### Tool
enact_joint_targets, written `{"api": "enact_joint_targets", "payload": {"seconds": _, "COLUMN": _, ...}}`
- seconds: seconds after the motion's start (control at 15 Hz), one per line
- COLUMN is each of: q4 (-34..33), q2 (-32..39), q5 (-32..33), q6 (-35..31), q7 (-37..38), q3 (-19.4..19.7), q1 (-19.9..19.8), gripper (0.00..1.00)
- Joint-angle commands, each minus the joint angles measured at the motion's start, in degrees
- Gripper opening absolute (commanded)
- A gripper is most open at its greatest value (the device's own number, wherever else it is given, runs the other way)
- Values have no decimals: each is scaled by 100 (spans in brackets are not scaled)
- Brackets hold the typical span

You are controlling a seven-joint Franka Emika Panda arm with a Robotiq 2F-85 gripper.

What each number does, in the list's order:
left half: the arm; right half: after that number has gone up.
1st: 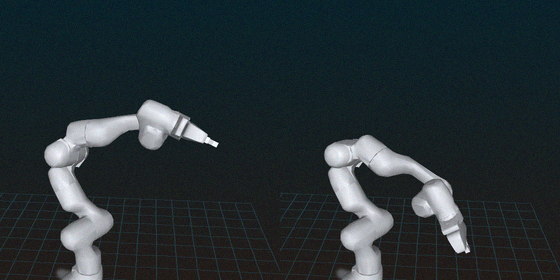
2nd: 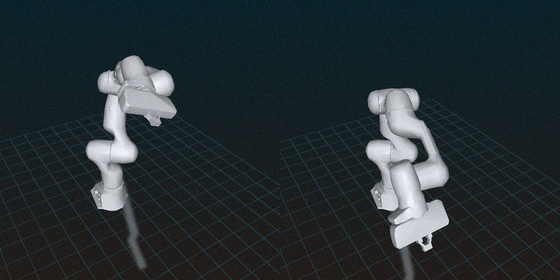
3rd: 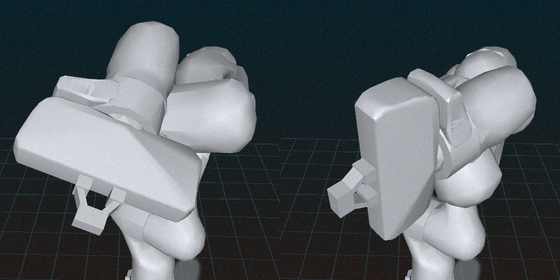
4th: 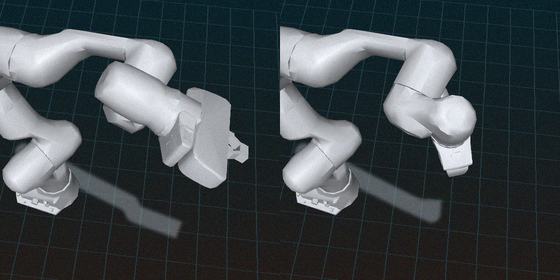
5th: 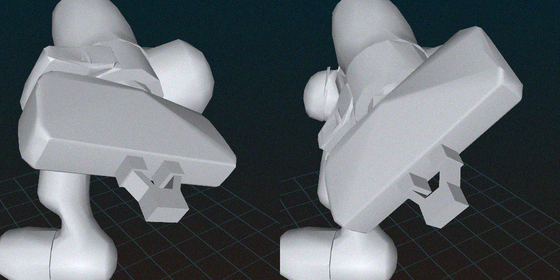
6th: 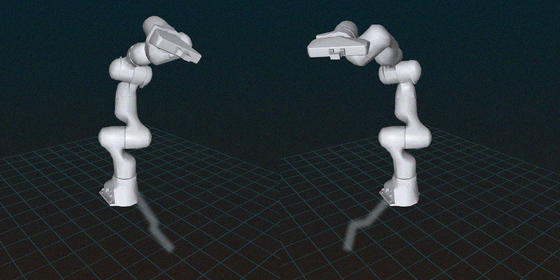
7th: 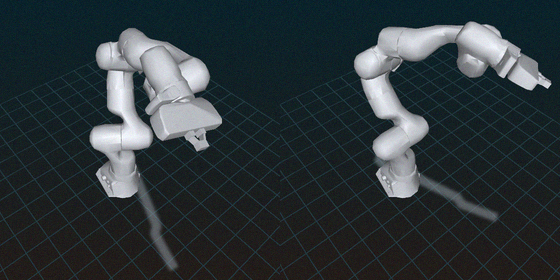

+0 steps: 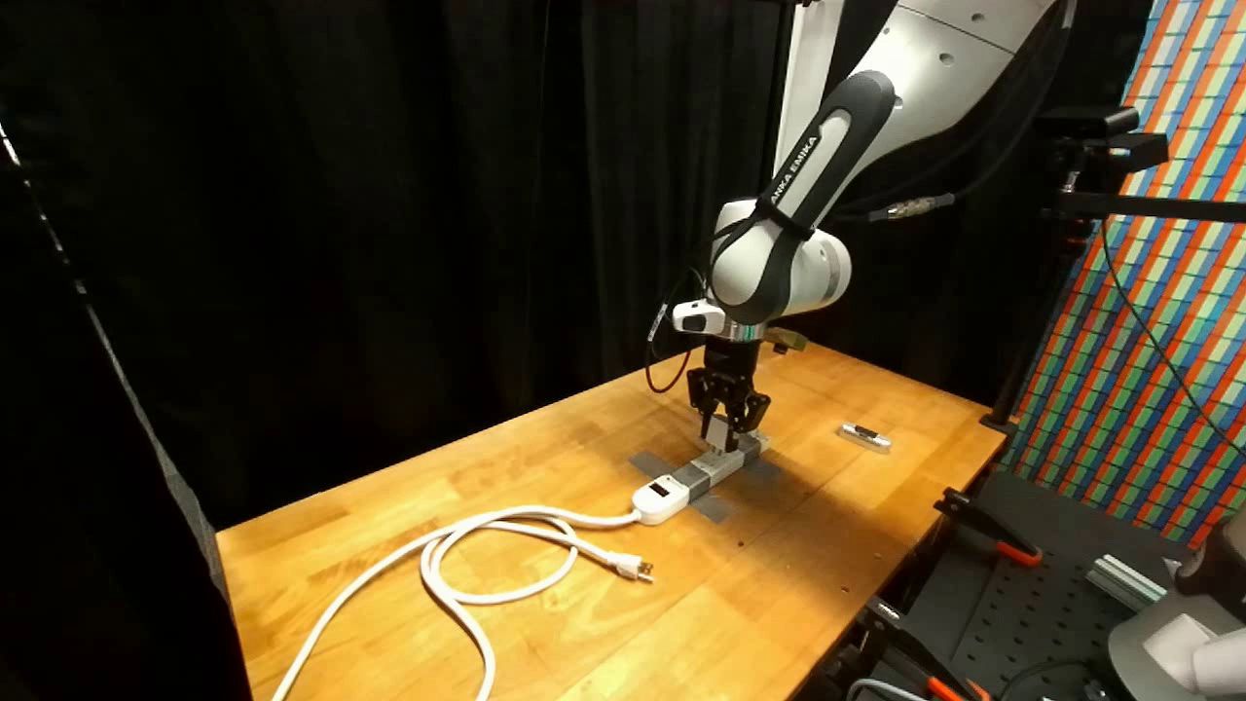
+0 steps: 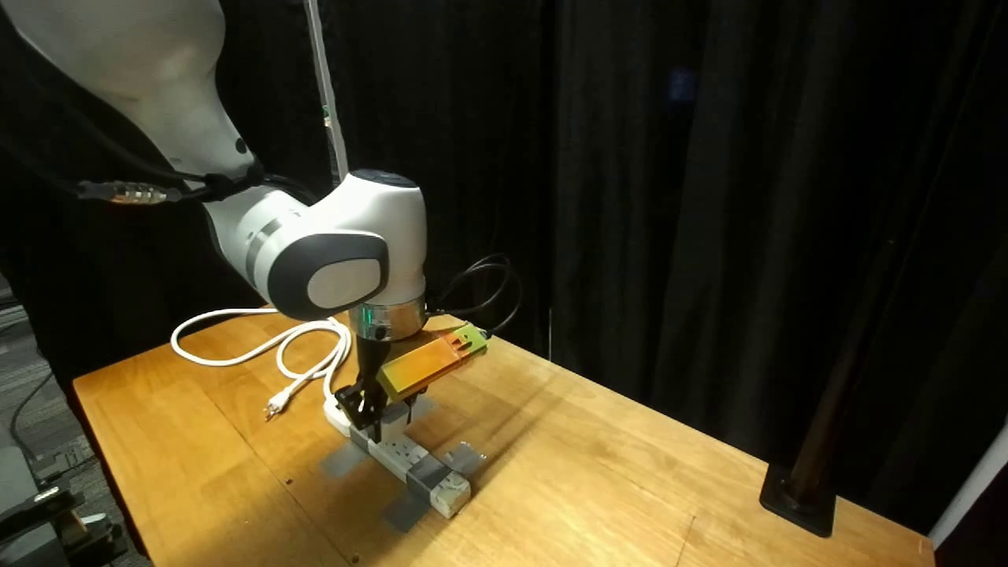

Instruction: Plug the charger head into the adapter

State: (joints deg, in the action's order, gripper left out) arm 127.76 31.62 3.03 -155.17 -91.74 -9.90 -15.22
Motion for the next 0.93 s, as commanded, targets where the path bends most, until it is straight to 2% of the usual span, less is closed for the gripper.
{"api": "enact_joint_targets", "payload": {"seconds": 0.0, "q4": 115, "q2": -123, "q5": 94, "q6": -348, "q7": 125, "q3": 177, "q1": 183, "gripper": 23}}
{"api": "enact_joint_targets", "payload": {"seconds": 0.2, "q4": 80, "q2": -69, "q5": 96, "q6": -369, "q7": 120, "q3": 212, "q1": 191, "gripper": 23}}
{"api": "enact_joint_targets", "payload": {"seconds": 0.4, "q4": 18, "q2": -34, "q5": 103, "q6": -122, "q7": 114, "q3": 248, "q1": 196, "gripper": 23}}
{"api": "enact_joint_targets", "payload": {"seconds": 0.87, "q4": -34, "q2": 155, "q5": 60, "q6": -237, "q7": 99, "q3": 241, "q1": 148, "gripper": 23}}
